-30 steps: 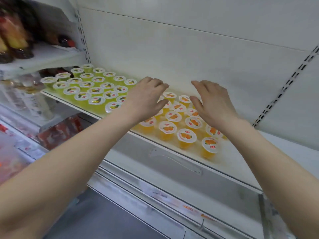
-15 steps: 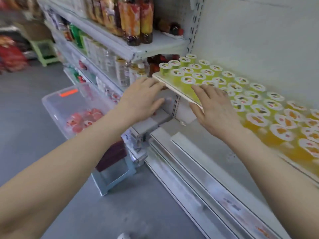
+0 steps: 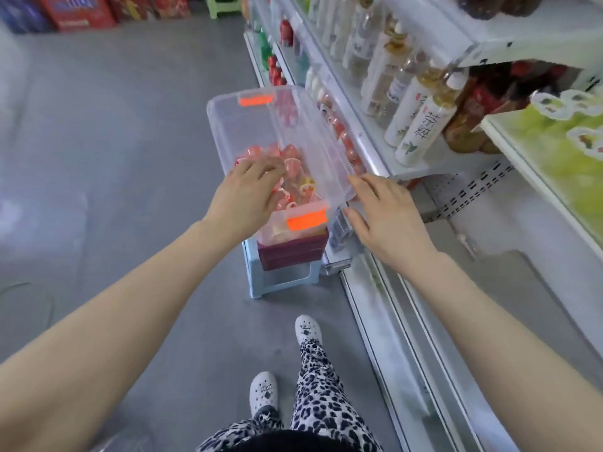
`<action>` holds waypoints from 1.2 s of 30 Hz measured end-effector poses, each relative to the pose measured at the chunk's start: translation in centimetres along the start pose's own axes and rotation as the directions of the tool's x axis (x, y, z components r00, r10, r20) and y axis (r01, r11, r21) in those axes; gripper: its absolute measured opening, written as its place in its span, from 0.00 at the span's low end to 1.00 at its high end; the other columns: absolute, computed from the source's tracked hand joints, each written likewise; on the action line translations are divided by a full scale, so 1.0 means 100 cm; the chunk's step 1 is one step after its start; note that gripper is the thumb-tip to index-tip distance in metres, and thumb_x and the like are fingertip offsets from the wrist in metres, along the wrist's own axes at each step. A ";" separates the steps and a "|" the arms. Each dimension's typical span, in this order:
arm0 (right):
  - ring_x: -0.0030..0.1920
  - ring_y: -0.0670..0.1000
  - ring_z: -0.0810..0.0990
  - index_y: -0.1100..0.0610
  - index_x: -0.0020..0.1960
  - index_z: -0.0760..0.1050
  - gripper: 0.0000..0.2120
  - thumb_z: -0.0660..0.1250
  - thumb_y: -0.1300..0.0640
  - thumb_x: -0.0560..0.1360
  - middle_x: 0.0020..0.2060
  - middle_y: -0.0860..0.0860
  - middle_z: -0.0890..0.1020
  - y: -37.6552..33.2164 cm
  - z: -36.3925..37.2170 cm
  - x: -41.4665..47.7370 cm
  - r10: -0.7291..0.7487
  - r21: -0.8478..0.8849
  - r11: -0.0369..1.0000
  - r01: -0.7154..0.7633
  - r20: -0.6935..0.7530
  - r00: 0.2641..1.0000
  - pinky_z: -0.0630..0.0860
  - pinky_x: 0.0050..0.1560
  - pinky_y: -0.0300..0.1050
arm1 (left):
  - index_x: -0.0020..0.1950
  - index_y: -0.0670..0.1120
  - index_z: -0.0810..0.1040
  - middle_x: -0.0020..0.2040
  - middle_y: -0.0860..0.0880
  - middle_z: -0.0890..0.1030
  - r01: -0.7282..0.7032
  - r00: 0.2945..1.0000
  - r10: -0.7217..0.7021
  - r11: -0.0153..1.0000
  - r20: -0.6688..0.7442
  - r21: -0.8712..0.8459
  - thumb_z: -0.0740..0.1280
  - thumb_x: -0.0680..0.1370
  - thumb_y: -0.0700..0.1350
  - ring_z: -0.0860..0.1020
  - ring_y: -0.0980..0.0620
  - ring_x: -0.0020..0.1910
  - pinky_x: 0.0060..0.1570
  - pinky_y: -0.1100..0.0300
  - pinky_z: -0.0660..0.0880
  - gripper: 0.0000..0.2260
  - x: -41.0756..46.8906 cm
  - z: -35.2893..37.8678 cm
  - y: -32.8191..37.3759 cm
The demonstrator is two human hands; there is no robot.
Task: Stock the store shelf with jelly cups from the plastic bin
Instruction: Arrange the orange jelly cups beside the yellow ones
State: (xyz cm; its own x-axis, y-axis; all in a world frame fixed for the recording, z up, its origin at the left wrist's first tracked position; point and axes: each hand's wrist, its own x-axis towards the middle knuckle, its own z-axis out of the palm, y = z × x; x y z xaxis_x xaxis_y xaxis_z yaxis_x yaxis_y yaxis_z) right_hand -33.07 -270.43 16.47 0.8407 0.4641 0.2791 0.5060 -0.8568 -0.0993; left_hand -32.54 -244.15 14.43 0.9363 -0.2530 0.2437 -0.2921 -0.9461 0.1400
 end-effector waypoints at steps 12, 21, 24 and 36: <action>0.67 0.57 0.71 0.52 0.75 0.63 0.24 0.61 0.55 0.80 0.69 0.53 0.71 0.024 0.141 0.161 -0.248 0.212 0.964 0.160 0.504 0.827 0.70 0.64 0.53 | 0.65 0.40 0.76 0.60 0.41 0.78 0.326 0.945 -0.326 0.945 0.019 -0.002 0.62 0.76 0.43 0.71 0.39 0.64 0.68 0.49 0.65 0.18 0.014 0.086 -0.068; 0.69 0.57 0.68 0.49 0.75 0.63 0.30 0.68 0.53 0.76 0.72 0.52 0.65 -0.036 0.255 0.197 -0.556 0.462 0.831 0.310 0.686 0.469 0.69 0.67 0.55 | 0.67 0.43 0.75 0.67 0.46 0.75 0.412 0.910 -0.407 0.909 0.074 -0.059 0.57 0.79 0.46 0.68 0.44 0.71 0.67 0.47 0.67 0.19 0.009 0.094 -0.073; 0.66 0.55 0.71 0.51 0.72 0.66 0.26 0.69 0.52 0.76 0.69 0.53 0.70 -0.036 0.265 0.196 -0.543 0.525 0.829 0.191 0.675 0.500 0.70 0.65 0.55 | 0.68 0.44 0.75 0.68 0.47 0.74 0.422 0.905 -0.418 0.904 0.074 -0.063 0.59 0.78 0.45 0.67 0.45 0.72 0.68 0.47 0.66 0.19 0.008 0.095 -0.072; 0.65 0.60 0.72 0.48 0.75 0.61 0.33 0.71 0.53 0.73 0.71 0.56 0.64 0.005 0.216 0.219 -0.380 0.361 0.916 0.174 0.640 0.668 0.71 0.63 0.55 | 0.57 0.44 0.81 0.50 0.46 0.81 0.275 0.959 -0.283 0.943 0.022 0.186 0.62 0.73 0.36 0.75 0.41 0.56 0.67 0.50 0.64 0.15 0.029 0.085 -0.068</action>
State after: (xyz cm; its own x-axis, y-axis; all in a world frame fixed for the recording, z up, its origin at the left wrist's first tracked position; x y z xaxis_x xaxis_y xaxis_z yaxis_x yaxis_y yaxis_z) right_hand -10.26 -255.82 1.91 0.4934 0.7792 -0.3866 0.6798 -0.6227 -0.3874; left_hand -26.14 -240.20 6.07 0.9848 0.0210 0.1727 0.0178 -0.9996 0.0201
